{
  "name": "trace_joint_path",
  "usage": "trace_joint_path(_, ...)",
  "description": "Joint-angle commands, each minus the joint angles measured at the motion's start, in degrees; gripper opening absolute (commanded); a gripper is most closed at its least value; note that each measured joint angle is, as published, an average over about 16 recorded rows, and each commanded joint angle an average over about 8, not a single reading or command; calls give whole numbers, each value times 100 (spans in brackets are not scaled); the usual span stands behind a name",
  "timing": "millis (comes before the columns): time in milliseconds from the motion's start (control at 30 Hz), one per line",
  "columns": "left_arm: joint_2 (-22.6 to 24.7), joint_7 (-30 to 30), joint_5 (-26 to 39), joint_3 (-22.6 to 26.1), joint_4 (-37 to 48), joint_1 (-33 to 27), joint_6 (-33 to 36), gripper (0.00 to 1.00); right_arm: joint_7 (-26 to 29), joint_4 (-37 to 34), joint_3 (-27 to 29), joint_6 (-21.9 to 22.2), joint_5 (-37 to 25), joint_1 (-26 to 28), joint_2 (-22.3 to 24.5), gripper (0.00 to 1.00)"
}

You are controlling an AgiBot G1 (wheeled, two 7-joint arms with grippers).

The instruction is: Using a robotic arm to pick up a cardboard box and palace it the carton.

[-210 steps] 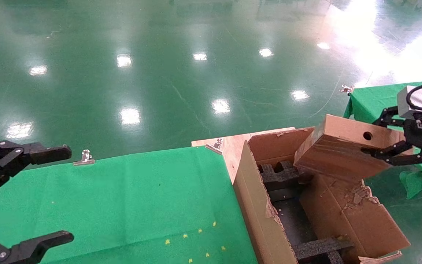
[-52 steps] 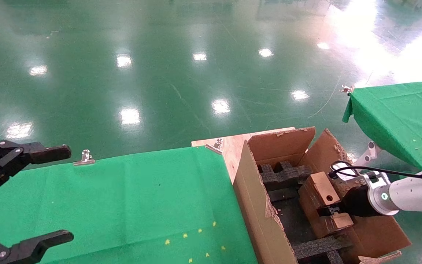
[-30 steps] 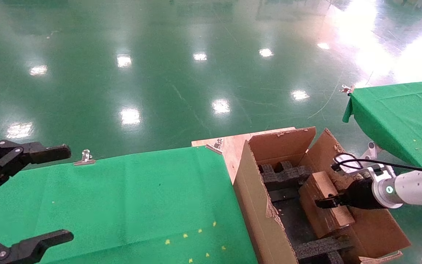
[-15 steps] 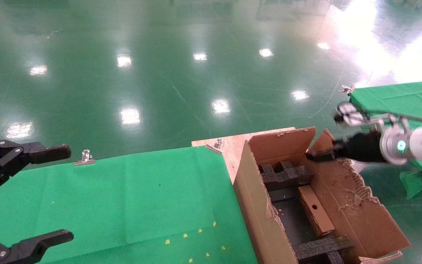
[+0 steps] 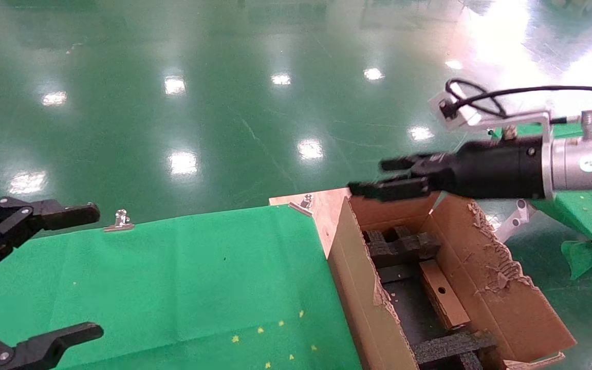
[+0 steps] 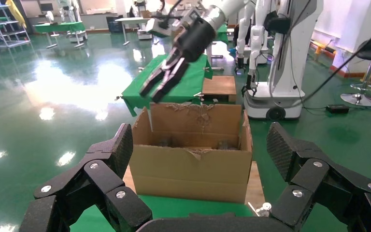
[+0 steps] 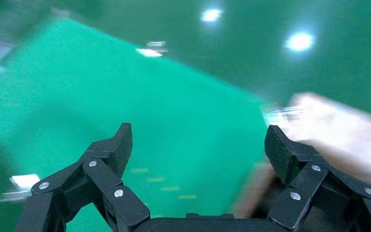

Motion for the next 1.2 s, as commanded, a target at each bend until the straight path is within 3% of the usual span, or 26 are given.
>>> trace_joint_path(33, 0, 0, 0, 0, 1, 0, 0, 100, -72, -43, 103, -346, 401, -43, 23, 100)
trace_joint_path(400, -1, 1, -1, 0, 2, 1, -1, 100, -160, -16, 475, -481, 419, -322, -43, 100)
trace_joint_path(1200, -1, 1, -2, 1, 2, 0, -1, 100, -1189, 443, 3669, -1577, 208, -2489, -574, 100)
